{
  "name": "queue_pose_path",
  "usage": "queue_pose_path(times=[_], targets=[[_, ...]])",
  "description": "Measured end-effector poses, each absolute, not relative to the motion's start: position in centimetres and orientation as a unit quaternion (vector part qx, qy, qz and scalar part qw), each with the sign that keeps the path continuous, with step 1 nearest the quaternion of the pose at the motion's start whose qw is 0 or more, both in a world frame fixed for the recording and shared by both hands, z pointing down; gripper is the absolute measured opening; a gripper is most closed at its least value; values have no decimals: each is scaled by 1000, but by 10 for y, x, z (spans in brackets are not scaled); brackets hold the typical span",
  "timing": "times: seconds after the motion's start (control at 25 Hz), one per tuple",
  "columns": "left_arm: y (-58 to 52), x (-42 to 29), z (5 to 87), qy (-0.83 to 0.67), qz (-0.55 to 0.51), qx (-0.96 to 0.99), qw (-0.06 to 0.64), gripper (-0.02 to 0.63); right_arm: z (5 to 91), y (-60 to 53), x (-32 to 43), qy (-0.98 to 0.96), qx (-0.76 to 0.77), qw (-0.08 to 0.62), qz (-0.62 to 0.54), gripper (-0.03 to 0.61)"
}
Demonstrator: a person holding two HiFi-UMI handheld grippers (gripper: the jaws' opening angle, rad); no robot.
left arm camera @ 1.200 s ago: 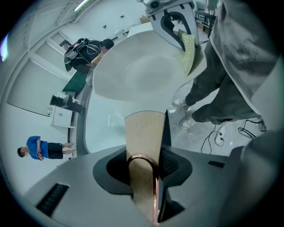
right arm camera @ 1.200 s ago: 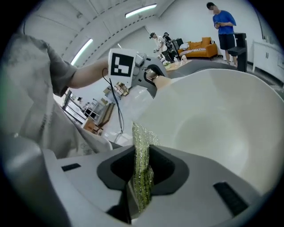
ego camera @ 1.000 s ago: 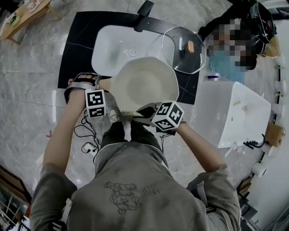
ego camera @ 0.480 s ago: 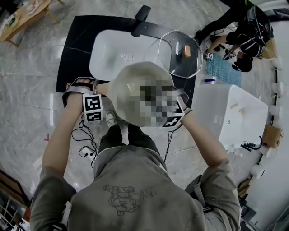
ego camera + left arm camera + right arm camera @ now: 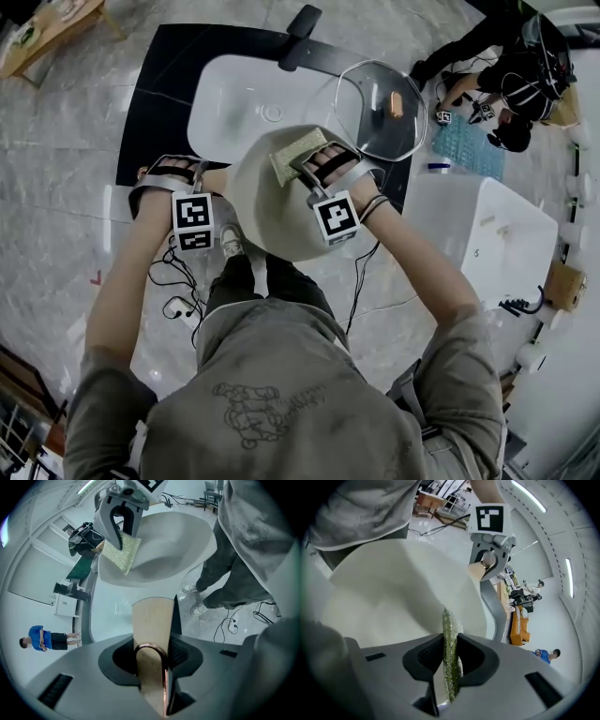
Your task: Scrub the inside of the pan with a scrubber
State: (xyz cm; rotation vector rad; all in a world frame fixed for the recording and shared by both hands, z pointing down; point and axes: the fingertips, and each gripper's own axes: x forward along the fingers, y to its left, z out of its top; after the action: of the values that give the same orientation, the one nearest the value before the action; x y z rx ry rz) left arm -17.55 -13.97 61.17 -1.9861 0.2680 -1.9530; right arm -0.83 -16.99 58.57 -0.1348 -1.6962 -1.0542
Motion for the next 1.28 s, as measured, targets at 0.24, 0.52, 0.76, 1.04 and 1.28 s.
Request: queue_pose_path(times=[0.24, 0.52, 0.76, 1.04, 1.28], targets=[[-140, -177, 613, 96, -689, -698, 169, 143, 618, -166, 18, -689, -95, 578, -428, 86], [-139, -176, 613, 93, -690, -698, 167, 143, 637, -151, 57, -695, -92, 622, -349, 86], [-140, -178, 613, 93, -693, -696, 165, 143, 640, -135, 91, -709, -74, 651, -259, 87], [-140, -178, 614, 95, -697, -692, 162, 143, 635, -94, 99, -730, -68, 666, -138, 87], [-139, -179, 613, 98, -699, -689, 162, 143, 626, -50, 84, -769, -60, 637, 11, 87]])
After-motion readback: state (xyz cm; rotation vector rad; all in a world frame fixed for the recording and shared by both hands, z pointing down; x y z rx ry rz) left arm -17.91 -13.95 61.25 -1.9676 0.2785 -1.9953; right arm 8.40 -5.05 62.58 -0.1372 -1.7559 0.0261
